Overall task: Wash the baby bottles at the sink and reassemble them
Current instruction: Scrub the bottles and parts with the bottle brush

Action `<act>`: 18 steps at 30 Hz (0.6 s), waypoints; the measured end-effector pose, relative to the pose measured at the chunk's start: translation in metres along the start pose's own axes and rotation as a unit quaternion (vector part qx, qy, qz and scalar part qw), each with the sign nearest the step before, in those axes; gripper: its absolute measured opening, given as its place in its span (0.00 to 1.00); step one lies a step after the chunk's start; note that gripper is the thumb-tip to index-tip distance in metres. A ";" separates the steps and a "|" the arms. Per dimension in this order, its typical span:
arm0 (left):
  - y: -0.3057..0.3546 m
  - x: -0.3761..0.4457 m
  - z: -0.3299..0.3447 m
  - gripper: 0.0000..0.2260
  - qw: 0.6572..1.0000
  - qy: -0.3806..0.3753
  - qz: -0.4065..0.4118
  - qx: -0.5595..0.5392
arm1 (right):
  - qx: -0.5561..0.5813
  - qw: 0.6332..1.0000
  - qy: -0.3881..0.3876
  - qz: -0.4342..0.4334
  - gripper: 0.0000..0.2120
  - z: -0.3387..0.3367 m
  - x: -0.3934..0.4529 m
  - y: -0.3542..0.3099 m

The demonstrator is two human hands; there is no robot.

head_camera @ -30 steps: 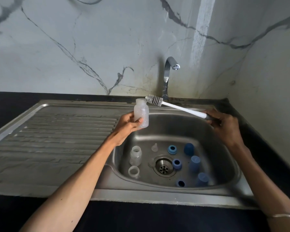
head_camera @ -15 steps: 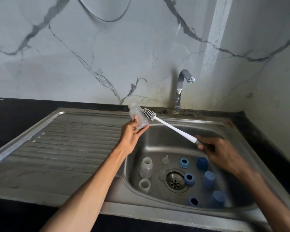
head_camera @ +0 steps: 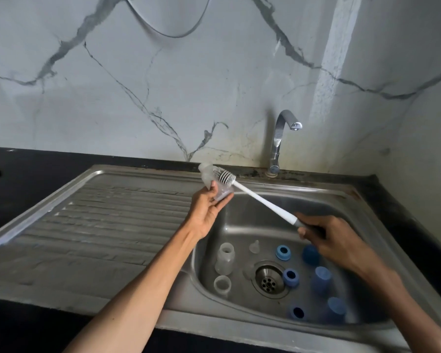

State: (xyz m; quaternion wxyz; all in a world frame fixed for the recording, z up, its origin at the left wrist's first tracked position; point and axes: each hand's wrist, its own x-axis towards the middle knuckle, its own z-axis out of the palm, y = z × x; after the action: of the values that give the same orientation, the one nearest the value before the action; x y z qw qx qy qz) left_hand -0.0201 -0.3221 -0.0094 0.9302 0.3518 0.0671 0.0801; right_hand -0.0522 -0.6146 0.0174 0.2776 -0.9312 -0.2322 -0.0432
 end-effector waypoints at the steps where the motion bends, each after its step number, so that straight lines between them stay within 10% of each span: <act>1: -0.006 -0.003 0.005 0.17 1.000 -0.008 -0.010 0.004 | 0.009 1.000 0.014 -0.004 0.17 0.004 0.000 -0.003; 10: 0.011 0.003 -0.006 0.04 0.999 0.013 0.035 -0.007 | 0.014 0.994 -0.105 0.021 0.15 -0.018 -0.003 0.002; 18: -0.004 -0.007 0.010 0.11 0.997 -0.078 0.003 0.013 | 0.060 0.998 -0.013 0.011 0.16 -0.001 -0.001 -0.007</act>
State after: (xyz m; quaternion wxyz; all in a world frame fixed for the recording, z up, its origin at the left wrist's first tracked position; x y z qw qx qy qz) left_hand -0.0244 -0.3328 -0.0036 0.9278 0.3690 -0.0058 0.0541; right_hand -0.0564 -0.6103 0.0212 0.3301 -0.9160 -0.2275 -0.0142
